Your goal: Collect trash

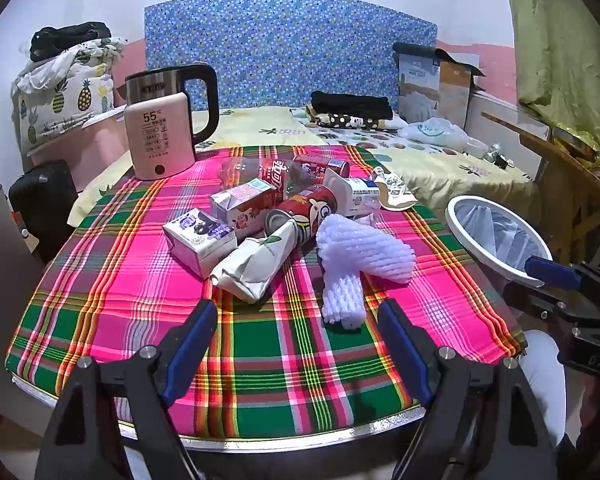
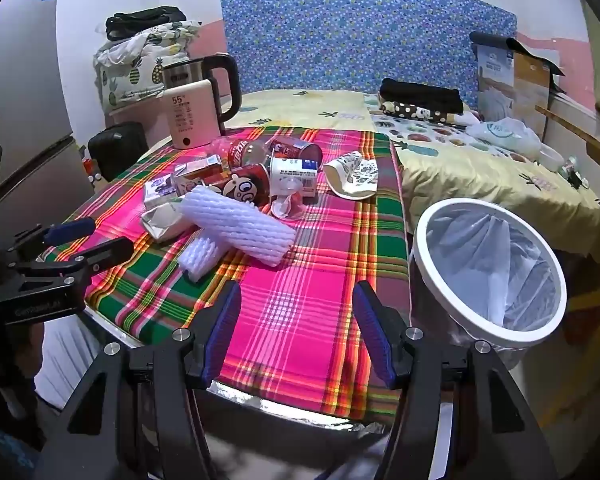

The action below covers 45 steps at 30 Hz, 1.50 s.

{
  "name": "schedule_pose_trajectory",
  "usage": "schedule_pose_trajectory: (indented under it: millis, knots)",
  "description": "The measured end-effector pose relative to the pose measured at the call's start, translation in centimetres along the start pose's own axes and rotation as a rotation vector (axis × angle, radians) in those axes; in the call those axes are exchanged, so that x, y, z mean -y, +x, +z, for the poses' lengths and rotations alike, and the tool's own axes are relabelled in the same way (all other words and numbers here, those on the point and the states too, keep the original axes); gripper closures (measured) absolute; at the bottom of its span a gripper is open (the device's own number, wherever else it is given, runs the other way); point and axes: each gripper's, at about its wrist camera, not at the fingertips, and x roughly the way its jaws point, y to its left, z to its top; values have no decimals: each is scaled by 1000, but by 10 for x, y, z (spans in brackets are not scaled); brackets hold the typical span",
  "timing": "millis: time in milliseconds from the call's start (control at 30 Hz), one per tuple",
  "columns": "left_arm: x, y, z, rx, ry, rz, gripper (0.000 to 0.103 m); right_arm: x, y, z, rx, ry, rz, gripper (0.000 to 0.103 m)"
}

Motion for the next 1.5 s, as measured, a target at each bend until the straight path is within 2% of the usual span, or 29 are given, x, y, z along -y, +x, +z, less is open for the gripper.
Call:
schedule_pose_trajectory:
  millis: [1500]
  knots:
    - [-3, -9, -2, 13, -6, -3, 19, -6, -7, 1, 16, -19, -16, 44]
